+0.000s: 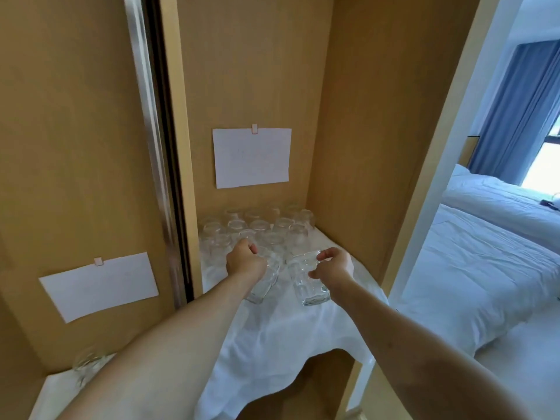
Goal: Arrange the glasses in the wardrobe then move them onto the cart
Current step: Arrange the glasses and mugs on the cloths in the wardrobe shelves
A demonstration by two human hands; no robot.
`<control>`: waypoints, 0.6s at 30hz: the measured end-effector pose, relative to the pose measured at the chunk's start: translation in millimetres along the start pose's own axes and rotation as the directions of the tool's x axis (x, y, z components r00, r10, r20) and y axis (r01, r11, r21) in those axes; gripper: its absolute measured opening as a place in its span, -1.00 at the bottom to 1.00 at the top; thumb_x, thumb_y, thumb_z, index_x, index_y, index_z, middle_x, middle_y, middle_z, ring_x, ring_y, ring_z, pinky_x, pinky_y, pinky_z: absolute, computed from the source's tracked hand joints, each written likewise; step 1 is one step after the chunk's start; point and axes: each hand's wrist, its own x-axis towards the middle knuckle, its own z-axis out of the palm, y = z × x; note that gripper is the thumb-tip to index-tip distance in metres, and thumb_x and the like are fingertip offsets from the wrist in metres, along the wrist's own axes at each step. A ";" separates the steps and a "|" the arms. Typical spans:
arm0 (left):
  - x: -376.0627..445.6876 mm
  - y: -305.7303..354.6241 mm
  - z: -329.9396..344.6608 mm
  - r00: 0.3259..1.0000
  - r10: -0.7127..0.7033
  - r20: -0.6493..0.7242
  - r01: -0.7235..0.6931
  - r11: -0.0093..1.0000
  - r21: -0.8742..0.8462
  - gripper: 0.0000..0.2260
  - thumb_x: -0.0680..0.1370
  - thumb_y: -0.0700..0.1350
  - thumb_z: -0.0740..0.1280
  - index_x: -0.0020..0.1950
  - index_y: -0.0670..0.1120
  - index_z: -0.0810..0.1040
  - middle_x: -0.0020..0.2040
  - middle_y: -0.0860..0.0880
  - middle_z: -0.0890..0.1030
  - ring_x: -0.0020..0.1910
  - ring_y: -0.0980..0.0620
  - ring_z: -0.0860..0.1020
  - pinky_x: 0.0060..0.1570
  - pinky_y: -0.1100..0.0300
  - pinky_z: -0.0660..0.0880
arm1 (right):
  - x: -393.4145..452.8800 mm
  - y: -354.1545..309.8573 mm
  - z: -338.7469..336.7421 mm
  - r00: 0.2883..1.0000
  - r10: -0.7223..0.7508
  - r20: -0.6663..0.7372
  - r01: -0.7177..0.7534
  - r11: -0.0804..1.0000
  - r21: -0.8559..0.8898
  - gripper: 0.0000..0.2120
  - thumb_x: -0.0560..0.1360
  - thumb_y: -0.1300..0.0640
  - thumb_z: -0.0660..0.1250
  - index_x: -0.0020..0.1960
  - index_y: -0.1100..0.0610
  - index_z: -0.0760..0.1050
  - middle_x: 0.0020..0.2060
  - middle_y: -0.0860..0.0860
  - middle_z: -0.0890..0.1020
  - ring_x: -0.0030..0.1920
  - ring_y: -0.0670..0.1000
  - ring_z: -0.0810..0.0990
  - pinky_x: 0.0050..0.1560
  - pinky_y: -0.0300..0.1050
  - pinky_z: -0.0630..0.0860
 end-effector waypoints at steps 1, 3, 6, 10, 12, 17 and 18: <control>4.4 -0.1 4.4 1.000 -0.005 0.007 0.005 1.000 -0.001 -0.71 0.36 -0.40 0.29 -0.22 -0.02 0.34 -0.17 -0.04 0.44 -0.28 -0.04 0.35 -0.34 0.13 0.27 | 5.3 -0.3 0.6 1.000 0.003 0.002 -0.003 1.000 -0.004 -0.73 0.46 0.48 0.34 -0.12 0.11 0.53 -0.22 0.06 0.61 -0.64 -0.21 0.50 -0.65 -0.32 0.33; 12.7 0.4 13.6 1.000 -0.022 0.008 0.022 1.000 -0.002 -0.70 0.36 -0.41 0.30 -0.21 -0.01 0.34 -0.17 -0.04 0.43 -0.28 -0.05 0.35 -0.33 0.12 0.27 | 16.6 0.2 0.9 1.000 0.009 0.008 -0.009 1.000 -0.012 -0.74 0.46 0.47 0.34 -0.11 0.11 0.53 -0.24 0.04 0.61 -0.64 -0.21 0.51 -0.62 -0.29 0.36; 24.6 2.0 28.0 0.999 -0.044 -0.019 0.044 0.999 0.010 -0.71 0.37 -0.40 0.34 -0.19 -0.02 0.37 -0.16 -0.06 0.47 -0.27 -0.07 0.40 -0.32 0.11 0.32 | 36.3 2.8 0.4 0.999 0.019 0.037 -0.018 0.999 -0.030 -0.74 0.46 0.47 0.35 -0.08 0.12 0.54 -0.22 0.03 0.61 -0.62 -0.23 0.52 -0.58 -0.25 0.40; 37.8 2.3 48.6 0.996 -0.071 -0.051 0.071 0.997 0.001 -0.71 0.38 -0.40 0.33 -0.19 -0.02 0.39 -0.14 -0.07 0.50 -0.27 -0.08 0.44 -0.31 0.10 0.37 | 67.8 8.3 -1.8 0.995 0.015 0.094 -0.010 0.999 -0.054 -0.74 0.47 0.47 0.35 -0.06 0.12 0.54 -0.12 0.04 0.62 -0.61 -0.23 0.53 -0.60 -0.26 0.39; 42.4 0.8 60.0 0.993 -0.087 -0.085 0.087 0.996 -0.001 -0.72 0.38 -0.40 0.33 -0.19 -0.01 0.39 -0.14 -0.08 0.52 -0.26 -0.09 0.46 -0.30 0.09 0.40 | 84.5 11.6 -3.2 0.992 0.009 0.128 -0.001 0.998 -0.066 -0.74 0.48 0.48 0.33 -0.06 0.12 0.53 -0.14 0.04 0.60 -0.62 -0.23 0.52 -0.62 -0.29 0.37; 46.0 -5.3 92.5 0.978 -0.122 -0.169 0.131 0.991 0.039 -0.72 0.38 -0.36 0.37 -0.19 0.00 0.40 -0.11 -0.08 0.53 -0.30 -0.05 0.44 -0.36 0.14 0.38 | 127.8 26.6 -11.3 0.969 0.001 0.245 0.028 0.993 -0.116 -0.72 0.49 0.50 0.28 -0.12 0.13 0.50 -0.24 0.08 0.56 -0.65 -0.21 0.48 -0.66 -0.34 0.31; 45.3 -6.0 99.2 0.976 -0.124 -0.179 0.136 0.989 0.055 -0.72 0.38 -0.35 0.38 -0.19 0.00 0.40 -0.12 -0.06 0.52 -0.32 -0.03 0.44 -0.38 0.16 0.36 | 135.6 29.9 -12.9 0.964 0.000 0.265 0.036 0.991 -0.132 -0.73 0.49 0.49 0.29 -0.13 0.12 0.50 -0.24 0.07 0.57 -0.64 -0.20 0.49 -0.64 -0.33 0.32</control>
